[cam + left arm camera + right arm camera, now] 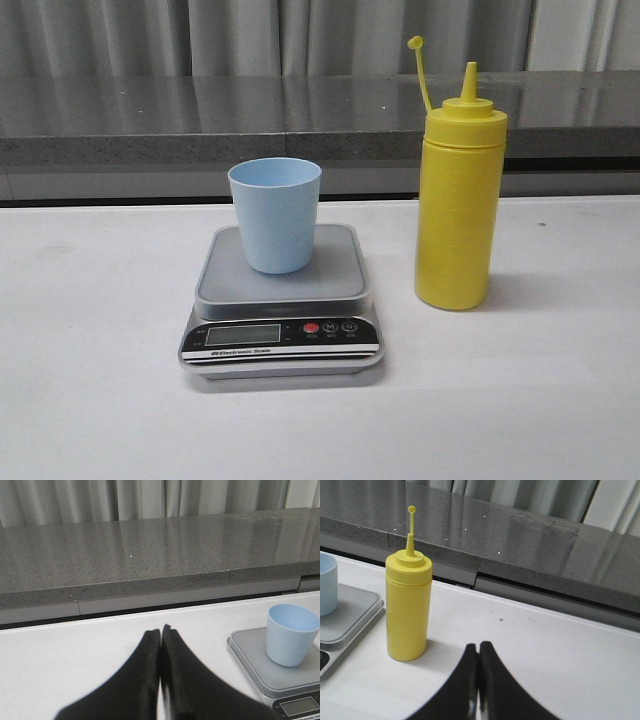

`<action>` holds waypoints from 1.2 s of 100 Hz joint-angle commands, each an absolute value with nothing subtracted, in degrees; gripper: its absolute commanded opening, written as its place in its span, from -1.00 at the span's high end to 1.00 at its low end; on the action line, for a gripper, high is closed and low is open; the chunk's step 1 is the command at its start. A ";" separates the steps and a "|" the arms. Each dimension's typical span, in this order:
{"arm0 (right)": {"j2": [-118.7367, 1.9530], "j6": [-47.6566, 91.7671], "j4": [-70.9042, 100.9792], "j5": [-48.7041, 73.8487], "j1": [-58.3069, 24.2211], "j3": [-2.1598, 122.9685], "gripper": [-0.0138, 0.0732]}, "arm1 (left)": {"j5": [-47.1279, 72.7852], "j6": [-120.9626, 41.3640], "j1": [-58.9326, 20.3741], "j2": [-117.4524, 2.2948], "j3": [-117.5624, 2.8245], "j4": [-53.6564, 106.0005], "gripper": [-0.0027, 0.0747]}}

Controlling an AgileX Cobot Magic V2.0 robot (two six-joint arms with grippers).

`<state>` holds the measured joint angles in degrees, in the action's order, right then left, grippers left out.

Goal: Pour seasoning into cup on scale with both arms

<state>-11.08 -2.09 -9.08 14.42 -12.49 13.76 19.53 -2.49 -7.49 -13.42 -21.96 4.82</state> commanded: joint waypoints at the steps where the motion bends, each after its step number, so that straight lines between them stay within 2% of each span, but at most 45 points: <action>1: -8.42 -1.32 -9.83 9.71 -12.09 13.45 0.96 | 14.97 -2.30 -7.40 -13.86 -23.36 5.02 0.98; 14: -3.61 -1.32 -8.99 9.71 -11.04 10.38 0.96 | 14.97 -2.30 -7.40 -13.86 -23.36 5.02 0.98; 32: 1.50 -1.32 -6.23 9.43 -5.54 6.71 0.96 | 14.97 -2.30 -7.40 -13.86 -23.36 5.02 0.98; 54: 1.54 -1.32 -4.86 6.39 -0.43 2.95 0.96 | 14.97 -2.30 -7.40 -13.86 -23.36 5.02 0.98; 80: 1.54 -1.32 -4.86 1.90 -0.08 -1.66 0.96 | 14.97 -2.30 -7.40 -13.86 -23.36 5.02 0.98; 120: 1.54 -1.32 -5.27 2.87 -0.08 -1.61 0.96 | 14.97 -2.30 -7.40 -13.86 -23.36 5.02 0.98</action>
